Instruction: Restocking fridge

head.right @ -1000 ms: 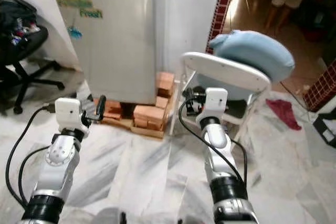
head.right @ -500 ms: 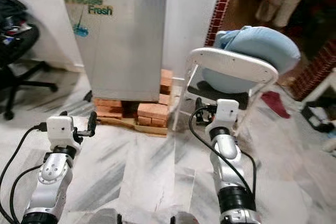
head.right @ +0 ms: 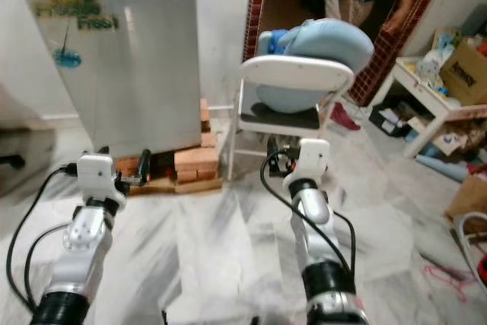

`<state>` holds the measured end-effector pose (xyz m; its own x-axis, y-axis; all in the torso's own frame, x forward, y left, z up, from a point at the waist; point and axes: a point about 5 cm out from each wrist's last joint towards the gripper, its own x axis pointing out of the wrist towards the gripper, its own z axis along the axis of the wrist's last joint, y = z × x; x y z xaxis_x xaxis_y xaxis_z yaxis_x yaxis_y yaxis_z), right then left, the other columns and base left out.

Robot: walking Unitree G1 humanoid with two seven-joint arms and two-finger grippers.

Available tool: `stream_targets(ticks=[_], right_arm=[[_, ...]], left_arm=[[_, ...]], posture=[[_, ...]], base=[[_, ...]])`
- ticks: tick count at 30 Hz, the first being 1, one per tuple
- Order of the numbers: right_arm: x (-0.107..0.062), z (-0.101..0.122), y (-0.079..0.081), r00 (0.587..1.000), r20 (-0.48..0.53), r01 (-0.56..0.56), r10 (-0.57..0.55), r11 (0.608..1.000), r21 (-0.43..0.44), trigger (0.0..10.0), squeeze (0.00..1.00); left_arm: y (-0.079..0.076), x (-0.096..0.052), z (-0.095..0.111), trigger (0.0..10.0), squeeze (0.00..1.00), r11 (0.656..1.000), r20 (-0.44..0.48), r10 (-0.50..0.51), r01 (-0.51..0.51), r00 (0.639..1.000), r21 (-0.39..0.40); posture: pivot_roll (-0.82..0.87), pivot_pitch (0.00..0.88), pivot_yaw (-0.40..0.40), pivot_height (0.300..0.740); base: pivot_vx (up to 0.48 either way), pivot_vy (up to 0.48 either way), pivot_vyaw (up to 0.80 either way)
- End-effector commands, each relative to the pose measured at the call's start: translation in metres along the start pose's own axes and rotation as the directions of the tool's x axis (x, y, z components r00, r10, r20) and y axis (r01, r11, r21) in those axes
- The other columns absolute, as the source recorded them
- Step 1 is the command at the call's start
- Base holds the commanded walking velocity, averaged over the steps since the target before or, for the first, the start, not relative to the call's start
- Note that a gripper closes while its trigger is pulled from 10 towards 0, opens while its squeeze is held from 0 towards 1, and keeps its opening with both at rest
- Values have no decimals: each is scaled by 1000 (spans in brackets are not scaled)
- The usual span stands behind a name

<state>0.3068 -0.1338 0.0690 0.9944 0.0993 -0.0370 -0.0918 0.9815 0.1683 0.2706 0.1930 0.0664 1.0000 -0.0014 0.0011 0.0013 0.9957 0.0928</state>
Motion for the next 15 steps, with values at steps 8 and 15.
stream_targets(ticks=[8,15], right_arm=[[3,11,-10,999,39,8,-7,1000,-30,10000,0],[-2,7,-13,999,32,8,-7,999,-34,10000,0]], left_arm=[[-3,0,4,10000,0,1000,26,-20,20,999,-8],[-8,-2,1,10000,0,1000,7,-31,31,999,-1]], posture=[[48,0,-78,740],[47,0,-76,740]], base=[[62,447,0],[311,362,-279]])
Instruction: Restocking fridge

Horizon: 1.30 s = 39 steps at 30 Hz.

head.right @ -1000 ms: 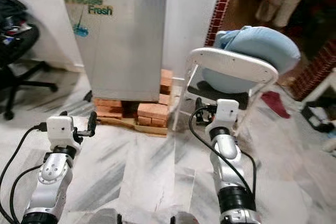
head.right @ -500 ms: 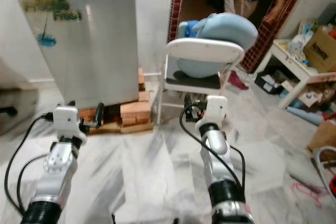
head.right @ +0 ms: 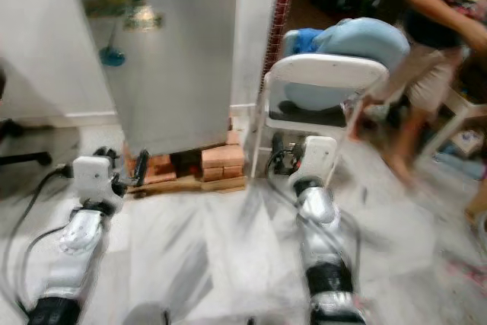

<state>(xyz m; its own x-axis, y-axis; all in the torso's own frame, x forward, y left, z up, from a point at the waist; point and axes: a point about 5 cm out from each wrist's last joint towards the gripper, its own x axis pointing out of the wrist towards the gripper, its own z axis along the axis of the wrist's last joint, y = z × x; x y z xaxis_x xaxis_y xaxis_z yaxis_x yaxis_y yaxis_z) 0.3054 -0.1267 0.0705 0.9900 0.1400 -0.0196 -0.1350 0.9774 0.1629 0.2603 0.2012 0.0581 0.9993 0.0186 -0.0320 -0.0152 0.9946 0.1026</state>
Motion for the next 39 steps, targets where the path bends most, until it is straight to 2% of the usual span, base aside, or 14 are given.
stream_targets(ticks=[1,20,25,31,39], right_arm=[[-2,7,-20,998,21,53,-53,998,-28,10000,0],[-1,12,-22,998,36,62,-60,997,-42,10000,0],[0,13,-23,997,39,64,-63,997,-47,10000,0],[0,13,-23,997,38,64,-63,997,-50,10000,0],[4,14,-23,998,29,64,-62,996,-60,10000,0]], left_arm=[[-16,8,11,10000,0,999,44,-53,53,998,-5],[-18,9,12,10000,0,998,38,-65,65,997,-14],[-17,11,14,10000,0,998,28,-50,51,998,-33],[-17,11,14,10000,0,998,27,-46,47,999,-33],[-16,10,14,10000,0,999,27,-11,12,1000,-30]], posture=[[47,0,-75,740],[22,0,-53,740],[21,0,-52,740],[23,0,-55,740],[35,0,-56,740]], base=[[356,319,0],[349,329,-144],[303,371,-800],[0,435,-481],[0,460,0]])
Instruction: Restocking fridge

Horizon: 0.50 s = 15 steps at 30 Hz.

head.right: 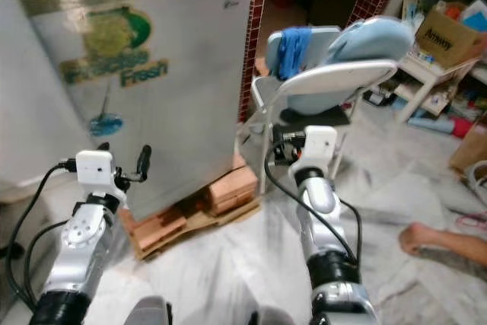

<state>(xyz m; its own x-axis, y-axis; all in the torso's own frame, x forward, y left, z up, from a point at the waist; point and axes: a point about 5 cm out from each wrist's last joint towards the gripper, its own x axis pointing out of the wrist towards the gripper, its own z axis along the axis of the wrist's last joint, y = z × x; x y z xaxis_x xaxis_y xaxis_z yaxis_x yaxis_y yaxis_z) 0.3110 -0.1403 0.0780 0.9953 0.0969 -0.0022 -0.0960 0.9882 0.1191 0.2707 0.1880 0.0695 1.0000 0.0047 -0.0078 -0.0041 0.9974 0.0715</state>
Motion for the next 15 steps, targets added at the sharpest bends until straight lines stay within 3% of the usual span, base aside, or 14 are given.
stream_targets(ticks=[1,7,15], right_arm=[[1,3,-10,1000,3,22,-22,1000,-20,10000,0],[2,2,-12,1000,-4,30,-30,999,-27,10000,0],[3,2,-11,999,-8,32,-32,999,-31,10000,0]], left_arm=[[-3,-2,-1,10000,0,1000,-9,3,-3,1000,0],[-6,-10,-8,10000,0,1000,-42,-19,19,999,1],[-1,-9,-5,10000,0,999,-28,-39,40,999,24]], posture=[[34,0,-55,740],[41,0,-54,740],[49,0,-53,740]], base=[[0,480,0],[0,478,0],[0,479,0]])
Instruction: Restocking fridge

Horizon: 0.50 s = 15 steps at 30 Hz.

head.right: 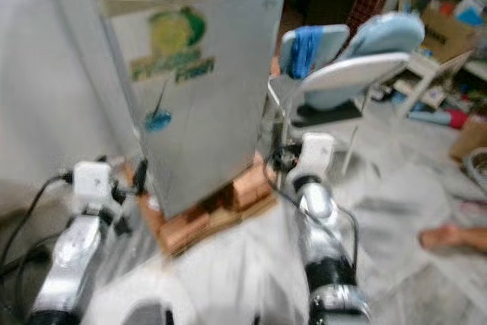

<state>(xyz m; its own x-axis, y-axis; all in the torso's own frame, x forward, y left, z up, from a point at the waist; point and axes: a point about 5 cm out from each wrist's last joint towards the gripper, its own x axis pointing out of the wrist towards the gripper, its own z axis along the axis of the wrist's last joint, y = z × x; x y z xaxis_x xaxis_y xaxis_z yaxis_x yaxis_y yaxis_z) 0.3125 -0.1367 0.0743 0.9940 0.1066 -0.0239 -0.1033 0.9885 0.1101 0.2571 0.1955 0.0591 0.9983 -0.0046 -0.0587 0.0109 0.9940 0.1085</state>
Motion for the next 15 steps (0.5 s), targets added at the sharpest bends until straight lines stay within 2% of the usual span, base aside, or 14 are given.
stream_targets(ticks=[1,9,12,15], right_arm=[[1,5,-14,999,12,39,-39,999,-24,10000,0],[-2,5,-19,998,18,54,-53,998,-33,10000,0],[-9,6,-22,998,29,48,-47,997,-52,10000,0],[-24,2,-27,999,24,36,-34,996,-84,10000,0]], left_arm=[[-7,6,9,10000,0,1000,26,-27,27,999,-13],[-8,8,10,10000,0,999,18,-47,47,999,5],[-3,1,8,10000,0,999,15,-36,36,999,5],[4,-14,-1,10000,0,999,-4,-28,28,1000,17]], posture=[[51,0,-52,740],[55,0,-50,740],[57,0,-47,740],[54,0,-45,740]], base=[[0,480,-688],[0,477,-786],[0,469,-667],[0,0,0]])
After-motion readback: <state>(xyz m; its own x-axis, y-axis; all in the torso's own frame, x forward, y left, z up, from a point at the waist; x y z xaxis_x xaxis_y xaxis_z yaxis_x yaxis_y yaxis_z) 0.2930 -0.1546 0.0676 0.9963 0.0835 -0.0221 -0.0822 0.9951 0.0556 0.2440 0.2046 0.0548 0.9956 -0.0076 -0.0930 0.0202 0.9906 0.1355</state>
